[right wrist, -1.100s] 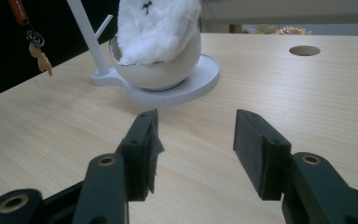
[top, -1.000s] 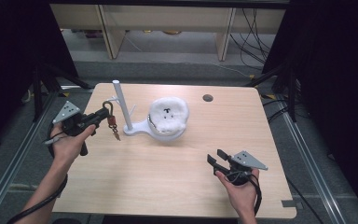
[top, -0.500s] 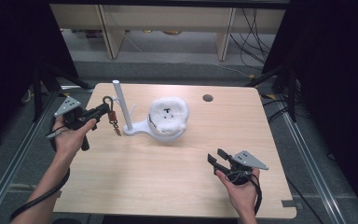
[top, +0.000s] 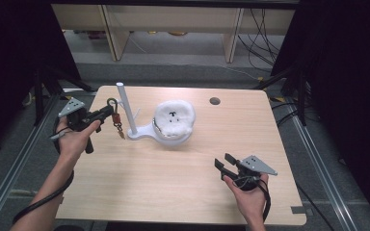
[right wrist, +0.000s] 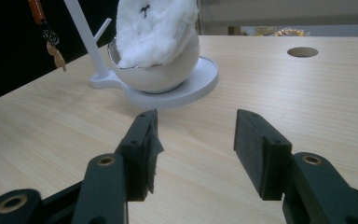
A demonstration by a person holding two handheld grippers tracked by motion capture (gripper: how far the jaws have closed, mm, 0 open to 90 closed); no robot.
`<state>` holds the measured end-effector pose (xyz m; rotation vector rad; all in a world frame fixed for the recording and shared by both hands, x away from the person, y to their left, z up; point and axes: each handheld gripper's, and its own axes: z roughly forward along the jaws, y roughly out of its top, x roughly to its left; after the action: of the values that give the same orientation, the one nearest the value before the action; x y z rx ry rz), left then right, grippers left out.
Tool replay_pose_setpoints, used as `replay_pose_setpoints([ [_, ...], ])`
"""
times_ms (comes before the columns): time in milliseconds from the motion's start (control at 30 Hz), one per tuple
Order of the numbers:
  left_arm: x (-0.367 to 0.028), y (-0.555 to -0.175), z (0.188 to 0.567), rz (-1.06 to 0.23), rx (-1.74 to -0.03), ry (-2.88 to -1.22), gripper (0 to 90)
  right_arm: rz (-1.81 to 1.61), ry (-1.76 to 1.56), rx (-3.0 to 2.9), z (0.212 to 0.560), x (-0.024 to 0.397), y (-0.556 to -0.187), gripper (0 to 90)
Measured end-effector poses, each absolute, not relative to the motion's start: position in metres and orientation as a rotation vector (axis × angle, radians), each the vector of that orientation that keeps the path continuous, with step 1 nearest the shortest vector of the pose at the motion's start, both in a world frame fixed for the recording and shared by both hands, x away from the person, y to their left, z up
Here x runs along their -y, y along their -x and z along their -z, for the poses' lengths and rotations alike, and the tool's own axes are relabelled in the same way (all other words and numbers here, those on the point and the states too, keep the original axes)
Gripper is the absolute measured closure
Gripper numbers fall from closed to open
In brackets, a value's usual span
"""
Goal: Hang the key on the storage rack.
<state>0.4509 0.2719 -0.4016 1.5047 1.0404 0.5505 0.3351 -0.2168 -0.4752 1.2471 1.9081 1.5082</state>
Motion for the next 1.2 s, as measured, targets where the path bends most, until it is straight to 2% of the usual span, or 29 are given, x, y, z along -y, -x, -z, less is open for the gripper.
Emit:
replay_pose_setpoints([
  [567,-0.265,-0.460,0.413,-0.532,-1.074,-1.511,83.1,-1.494,-1.255,-1.895,0.476,0.219,-0.334,50.5],
  [1200,-0.259,-0.457,0.422,-0.598,-1.057,-1.561,79.3,-1.488,-1.233,-1.892,0.477,0.222,-0.334,50.3],
])
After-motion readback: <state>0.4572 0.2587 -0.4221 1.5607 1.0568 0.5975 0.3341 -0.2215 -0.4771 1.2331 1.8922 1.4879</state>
